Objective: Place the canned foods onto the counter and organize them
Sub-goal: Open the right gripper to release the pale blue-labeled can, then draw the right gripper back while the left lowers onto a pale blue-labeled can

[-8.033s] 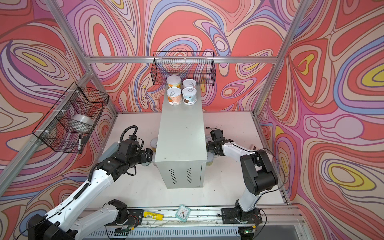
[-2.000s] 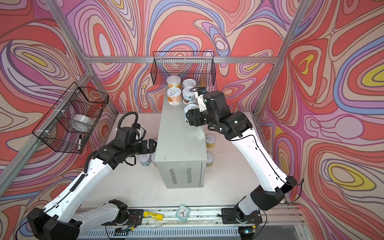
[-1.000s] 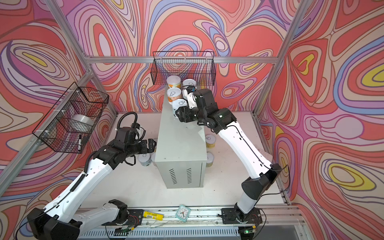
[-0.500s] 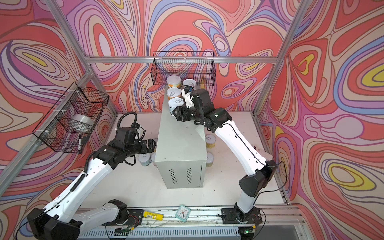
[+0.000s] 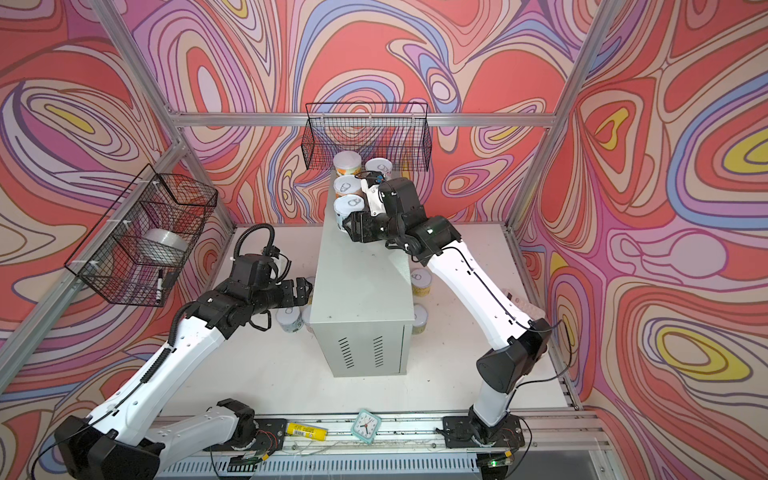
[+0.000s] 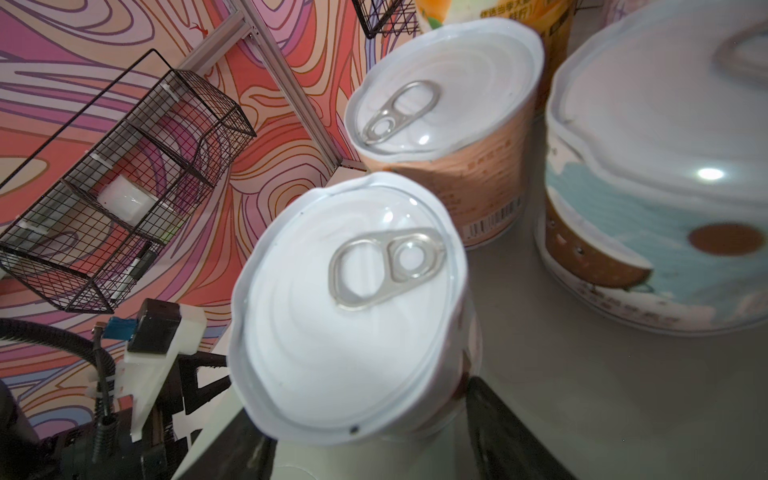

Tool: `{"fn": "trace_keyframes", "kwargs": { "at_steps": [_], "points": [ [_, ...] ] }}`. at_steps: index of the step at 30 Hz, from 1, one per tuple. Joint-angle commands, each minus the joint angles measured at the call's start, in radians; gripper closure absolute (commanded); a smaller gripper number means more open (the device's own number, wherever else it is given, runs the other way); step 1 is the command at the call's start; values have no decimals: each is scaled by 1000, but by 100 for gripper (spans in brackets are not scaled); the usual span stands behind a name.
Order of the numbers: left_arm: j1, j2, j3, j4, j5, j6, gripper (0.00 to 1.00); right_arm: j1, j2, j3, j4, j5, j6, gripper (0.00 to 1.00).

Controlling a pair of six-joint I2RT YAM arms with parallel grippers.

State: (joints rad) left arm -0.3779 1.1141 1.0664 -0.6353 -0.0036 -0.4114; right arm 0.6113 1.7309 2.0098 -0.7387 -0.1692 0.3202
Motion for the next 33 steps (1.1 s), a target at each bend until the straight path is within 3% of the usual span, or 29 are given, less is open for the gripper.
{"fn": "trace_keyframes", "kwargs": {
  "at_steps": [1, 14, 23, 28, 33],
  "points": [
    [8, 3, -13, 13, -5, 5, 3, 8, 13, -8, 15, 43, 8, 27],
    [9, 9, -4, 5, -12, 5, 2, 7, 11, 11, 7, 18, 13, 27],
    [9, -20, -61, 38, -35, -34, 2, 8, -250, -200, 21, 9, 13, 26],
    [9, -14, -73, 38, -29, -50, 3, 7, -450, -370, 27, 124, 40, 25],
    [3, -7, -60, -5, -42, -55, 3, 5, -585, -464, -84, 346, 51, 20]
  ]
}}
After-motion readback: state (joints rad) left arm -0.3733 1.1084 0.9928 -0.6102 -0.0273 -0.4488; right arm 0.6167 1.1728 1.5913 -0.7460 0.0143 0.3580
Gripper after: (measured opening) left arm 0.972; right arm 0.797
